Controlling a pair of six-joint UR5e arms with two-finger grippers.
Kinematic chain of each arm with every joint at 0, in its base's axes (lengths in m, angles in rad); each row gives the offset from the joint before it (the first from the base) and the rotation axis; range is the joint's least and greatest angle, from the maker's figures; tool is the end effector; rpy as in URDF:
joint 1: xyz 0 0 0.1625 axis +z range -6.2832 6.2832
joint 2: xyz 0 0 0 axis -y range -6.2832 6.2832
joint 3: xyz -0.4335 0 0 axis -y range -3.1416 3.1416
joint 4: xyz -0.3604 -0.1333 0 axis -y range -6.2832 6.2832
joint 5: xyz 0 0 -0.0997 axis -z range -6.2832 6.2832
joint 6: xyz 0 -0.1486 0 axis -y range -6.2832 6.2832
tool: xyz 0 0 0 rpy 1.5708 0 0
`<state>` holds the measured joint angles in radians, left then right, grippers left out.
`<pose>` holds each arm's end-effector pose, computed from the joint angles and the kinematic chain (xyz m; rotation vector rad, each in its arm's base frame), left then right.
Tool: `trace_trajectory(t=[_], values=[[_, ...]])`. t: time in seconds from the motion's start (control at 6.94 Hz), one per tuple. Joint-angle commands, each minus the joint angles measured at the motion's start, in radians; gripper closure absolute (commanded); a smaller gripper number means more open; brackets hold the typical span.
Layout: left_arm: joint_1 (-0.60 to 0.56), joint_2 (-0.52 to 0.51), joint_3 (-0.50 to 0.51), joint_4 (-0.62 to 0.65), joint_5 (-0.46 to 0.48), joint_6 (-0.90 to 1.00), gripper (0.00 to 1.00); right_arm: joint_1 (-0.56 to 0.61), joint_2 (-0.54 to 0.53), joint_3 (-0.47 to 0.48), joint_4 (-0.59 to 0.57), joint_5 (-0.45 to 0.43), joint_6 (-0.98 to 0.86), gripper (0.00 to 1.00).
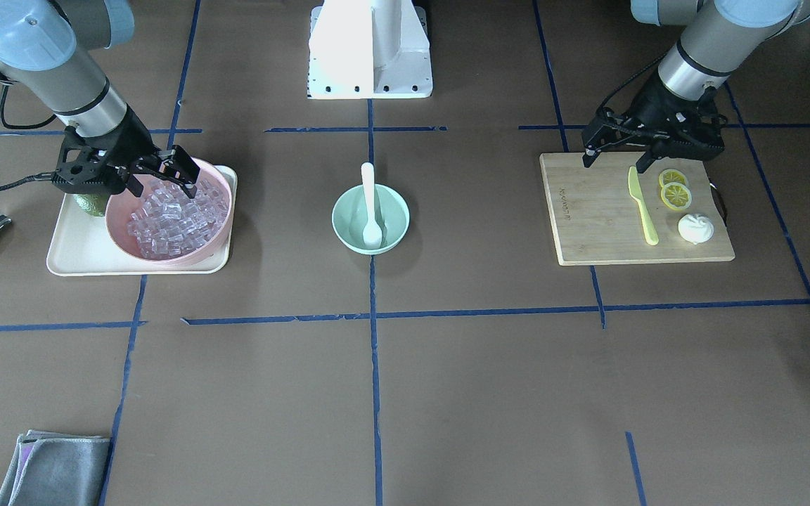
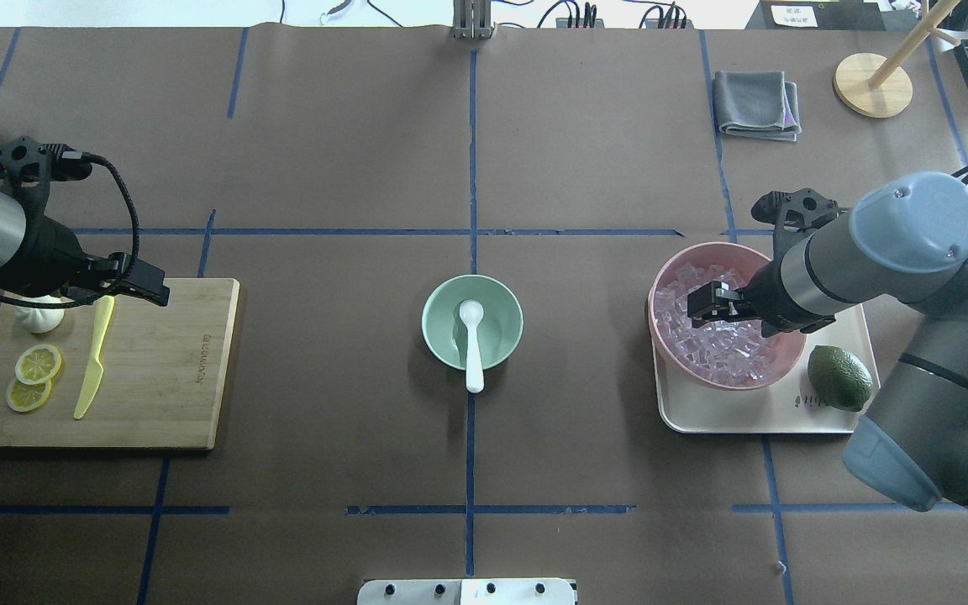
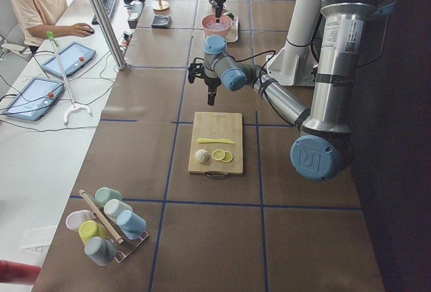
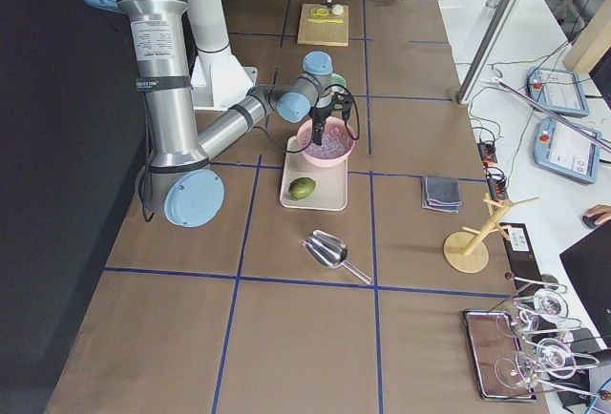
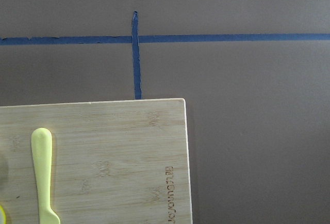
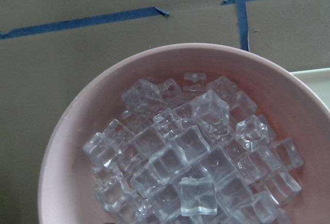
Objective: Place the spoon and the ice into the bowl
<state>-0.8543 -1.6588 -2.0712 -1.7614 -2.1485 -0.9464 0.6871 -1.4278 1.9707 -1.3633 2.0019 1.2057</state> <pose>0.2866 -0.4085 0.4128 0.1049 0.9262 0.0119 -0.3687 -0.3946 0.4361 0.0158 -0.8446 0.1409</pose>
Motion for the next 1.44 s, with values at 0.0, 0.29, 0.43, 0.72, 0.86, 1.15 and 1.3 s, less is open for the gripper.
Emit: trace_trajectory(t=[0.0, 0.29, 0.43, 0.72, 0.86, 1.15, 1.3], values=[[0.0, 0.001, -0.001, -0.001, 0.001, 0.0, 0.01, -0.018, 0.001, -0.021, -0.002, -0.031, -0.003, 0.1], [0.0, 0.001, -0.004, -0.001, 0.001, 0.0, 0.01, -0.02, 0.001, -0.023, -0.002, -0.046, -0.008, 0.4], [0.0, 0.001, -0.009, 0.0, 0.001, -0.002, 0.01, -0.02, 0.001, -0.023, -0.002, -0.046, -0.012, 0.53], [0.0, 0.002, -0.01, 0.0, 0.001, -0.003, 0.01, -0.02, 0.0, -0.023, -0.002, -0.054, -0.015, 0.67], [0.0, 0.002, -0.01, 0.0, 0.001, -0.003, 0.01, -0.02, 0.0, -0.021, -0.004, -0.057, -0.015, 0.86], [0.0, 0.002, -0.01, 0.0, 0.001, -0.003, 0.01, -0.003, 0.003, -0.009, -0.002, -0.054, -0.015, 1.0], [0.0, 0.002, -0.01, 0.0, 0.001, -0.003, 0.01, 0.017, 0.021, 0.003, -0.004, -0.051, -0.015, 1.0]])
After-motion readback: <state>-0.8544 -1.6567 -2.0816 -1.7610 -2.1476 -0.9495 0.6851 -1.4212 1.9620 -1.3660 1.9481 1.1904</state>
